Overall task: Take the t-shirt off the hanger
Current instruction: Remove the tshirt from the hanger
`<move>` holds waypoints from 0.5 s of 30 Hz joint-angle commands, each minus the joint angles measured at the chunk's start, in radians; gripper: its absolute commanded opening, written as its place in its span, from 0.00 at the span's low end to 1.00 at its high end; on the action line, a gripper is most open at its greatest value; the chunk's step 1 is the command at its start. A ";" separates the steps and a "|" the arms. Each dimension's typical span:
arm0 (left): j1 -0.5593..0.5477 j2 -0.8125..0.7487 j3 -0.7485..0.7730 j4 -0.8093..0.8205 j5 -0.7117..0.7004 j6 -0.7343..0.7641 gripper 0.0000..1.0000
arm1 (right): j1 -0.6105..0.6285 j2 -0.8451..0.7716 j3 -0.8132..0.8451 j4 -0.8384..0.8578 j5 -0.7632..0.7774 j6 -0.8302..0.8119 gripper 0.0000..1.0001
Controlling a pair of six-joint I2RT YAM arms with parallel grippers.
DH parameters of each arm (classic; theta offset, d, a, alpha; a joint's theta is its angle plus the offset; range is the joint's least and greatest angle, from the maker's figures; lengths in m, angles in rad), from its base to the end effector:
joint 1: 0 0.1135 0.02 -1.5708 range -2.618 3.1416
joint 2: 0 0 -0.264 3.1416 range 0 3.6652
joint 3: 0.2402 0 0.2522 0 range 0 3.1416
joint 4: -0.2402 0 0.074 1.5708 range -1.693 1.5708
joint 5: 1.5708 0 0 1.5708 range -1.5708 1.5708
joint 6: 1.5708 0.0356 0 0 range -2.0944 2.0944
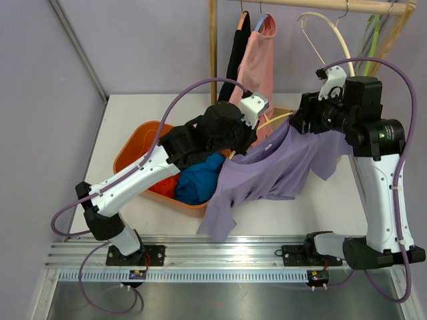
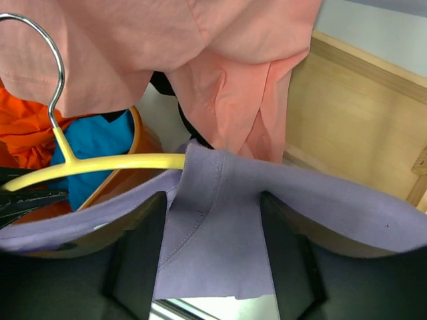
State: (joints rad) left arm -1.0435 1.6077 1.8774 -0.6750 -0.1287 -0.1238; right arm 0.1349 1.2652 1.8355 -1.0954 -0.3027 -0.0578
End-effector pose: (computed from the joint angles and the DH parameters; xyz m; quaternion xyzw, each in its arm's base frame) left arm 0.1802 -0.3004 0.4573 0.3381 0.7624 -0.2578 0.4879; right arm 0.2045 0.0385 0.4939 -0.1573 0.8453 0.1496 0.4882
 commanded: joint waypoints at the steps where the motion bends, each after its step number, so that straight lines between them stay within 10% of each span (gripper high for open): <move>1: -0.018 -0.009 0.078 0.088 -0.054 -0.036 0.00 | 0.023 0.008 0.007 0.039 0.094 0.013 0.58; 7: -0.024 -0.022 0.075 0.066 -0.098 -0.007 0.00 | 0.023 0.022 0.065 0.032 0.080 0.010 0.00; 15: -0.033 0.020 0.095 0.046 -0.100 0.070 0.00 | 0.023 -0.013 0.136 0.126 -0.298 0.016 0.00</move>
State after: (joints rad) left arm -1.0634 1.6169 1.9026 -0.7063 -0.2192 -0.0879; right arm 0.1497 1.2945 1.9244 -1.0832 -0.3916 -0.0589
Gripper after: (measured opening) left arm 0.105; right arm 0.012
